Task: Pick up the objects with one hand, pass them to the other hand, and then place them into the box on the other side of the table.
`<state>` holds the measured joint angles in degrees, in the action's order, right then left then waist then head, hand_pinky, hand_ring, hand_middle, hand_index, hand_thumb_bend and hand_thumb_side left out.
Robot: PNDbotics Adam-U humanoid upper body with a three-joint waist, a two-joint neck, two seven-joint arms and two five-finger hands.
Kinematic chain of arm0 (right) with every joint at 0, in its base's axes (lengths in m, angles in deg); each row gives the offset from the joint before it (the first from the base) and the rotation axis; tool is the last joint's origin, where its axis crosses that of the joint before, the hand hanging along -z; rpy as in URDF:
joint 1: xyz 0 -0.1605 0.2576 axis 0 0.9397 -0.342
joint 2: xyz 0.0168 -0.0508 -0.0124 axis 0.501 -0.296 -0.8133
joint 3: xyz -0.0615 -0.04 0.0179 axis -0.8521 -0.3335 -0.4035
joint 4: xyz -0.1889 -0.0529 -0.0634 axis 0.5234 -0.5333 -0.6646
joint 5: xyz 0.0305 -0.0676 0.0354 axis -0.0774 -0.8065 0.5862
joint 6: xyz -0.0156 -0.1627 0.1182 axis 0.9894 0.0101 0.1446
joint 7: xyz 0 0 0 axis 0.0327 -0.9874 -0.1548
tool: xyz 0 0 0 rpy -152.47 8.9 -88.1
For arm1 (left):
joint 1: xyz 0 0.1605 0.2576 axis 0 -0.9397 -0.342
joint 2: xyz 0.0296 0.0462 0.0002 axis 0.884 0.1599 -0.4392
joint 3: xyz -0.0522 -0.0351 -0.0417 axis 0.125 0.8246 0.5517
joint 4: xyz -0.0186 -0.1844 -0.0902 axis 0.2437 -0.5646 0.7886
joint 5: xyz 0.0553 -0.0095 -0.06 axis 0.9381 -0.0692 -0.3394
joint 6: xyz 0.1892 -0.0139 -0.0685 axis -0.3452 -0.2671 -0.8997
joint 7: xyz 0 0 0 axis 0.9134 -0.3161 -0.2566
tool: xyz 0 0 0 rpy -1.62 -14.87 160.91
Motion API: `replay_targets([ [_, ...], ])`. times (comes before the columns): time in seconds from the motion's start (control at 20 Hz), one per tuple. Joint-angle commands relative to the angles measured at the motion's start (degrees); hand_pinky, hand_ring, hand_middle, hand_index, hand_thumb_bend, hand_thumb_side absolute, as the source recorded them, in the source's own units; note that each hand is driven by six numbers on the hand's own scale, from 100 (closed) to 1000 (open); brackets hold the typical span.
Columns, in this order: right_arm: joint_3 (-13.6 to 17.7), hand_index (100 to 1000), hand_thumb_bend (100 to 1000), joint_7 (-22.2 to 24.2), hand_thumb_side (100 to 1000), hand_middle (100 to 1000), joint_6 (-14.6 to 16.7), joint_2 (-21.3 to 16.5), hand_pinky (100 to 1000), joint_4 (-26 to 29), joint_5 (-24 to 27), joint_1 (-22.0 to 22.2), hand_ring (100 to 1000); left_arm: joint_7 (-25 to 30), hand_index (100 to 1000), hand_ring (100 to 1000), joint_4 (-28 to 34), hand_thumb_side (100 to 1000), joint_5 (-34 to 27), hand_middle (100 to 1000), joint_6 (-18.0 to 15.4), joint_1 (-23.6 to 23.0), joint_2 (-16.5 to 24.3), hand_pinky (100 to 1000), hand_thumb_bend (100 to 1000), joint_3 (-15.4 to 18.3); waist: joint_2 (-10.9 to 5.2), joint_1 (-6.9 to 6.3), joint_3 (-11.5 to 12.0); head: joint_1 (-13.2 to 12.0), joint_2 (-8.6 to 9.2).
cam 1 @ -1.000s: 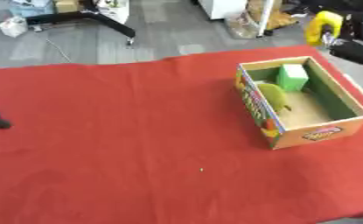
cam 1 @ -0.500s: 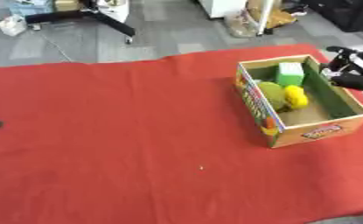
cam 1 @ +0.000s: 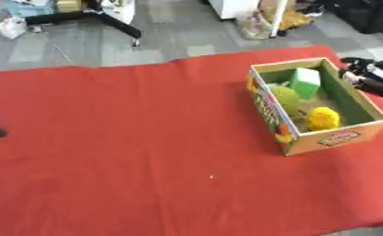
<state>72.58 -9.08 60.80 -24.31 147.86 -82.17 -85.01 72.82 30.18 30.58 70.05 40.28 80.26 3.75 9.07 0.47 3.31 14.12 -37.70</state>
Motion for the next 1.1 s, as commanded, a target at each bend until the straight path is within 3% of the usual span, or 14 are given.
replay_targets([
  [0.05, 2.96, 1000, 100, -2.88, 575, 586, 1.29, -4.04, 712, 7.96, 3.39, 2.22, 689, -0.4, 681, 592, 0.15, 770, 0.83, 561, -0.33, 0.09, 0.19, 706, 100, 0.96, -1.13, 0.16, -0.34, -1.2, 0.02],
  [0.15, 4.83, 999, 100, -6.77, 557, 546, 1.91, -3.67, 667, 14.55, 9.3, 6.04, 651, -1.85, 681, 594, 0.12, 750, 1.44, 562, -1.03, 0.11, -0.22, 706, 100, 1.5, -1.12, 0.12, -0.54, -1.93, 0.13],
  [0.3, 7.97, 978, 100, -12.28, 440, 516, 2.19, -0.76, 623, 27.56, 19.19, 13.65, 615, -4.87, 685, 595, 0.15, 735, 3.16, 564, -2.48, -0.06, -0.92, 707, 100, 2.49, -1.2, 0.05, -0.82, -3.28, 0.3],
  [0.55, 10.78, 922, 100, -18.18, 480, 477, -0.05, 10.1, 574, 48.25, 25.21, 26.43, 585, -9.86, 689, 599, -0.5, 733, 6.84, 569, -4.05, -0.5, -2.87, 707, 100, 3.4, -1.45, 0.21, -1.24, -5.53, 0.34],
  [0.8, 9.87, 909, 100, -13.66, 527, 487, 3.32, 22.1, 567, 51.0, 28.17, 31.42, 595, -11.49, 691, 608, -2.65, 747, 9.14, 580, -5.25, -1.0, -6.19, 711, 100, 2.9, -2.35, 0.1, -1.57, -7.19, -0.1],
  [1.1, 9.07, 899, 100, -7.95, 549, 504, 5.68, 31.35, 571, 51.08, 28.99, 29.08, 576, -11.12, 698, 613, -4.71, 769, 11.28, 586, -7.05, -2.03, -9.41, 716, 100, 2.14, -3.01, 0.39, -2.19, -6.95, -0.35],
])
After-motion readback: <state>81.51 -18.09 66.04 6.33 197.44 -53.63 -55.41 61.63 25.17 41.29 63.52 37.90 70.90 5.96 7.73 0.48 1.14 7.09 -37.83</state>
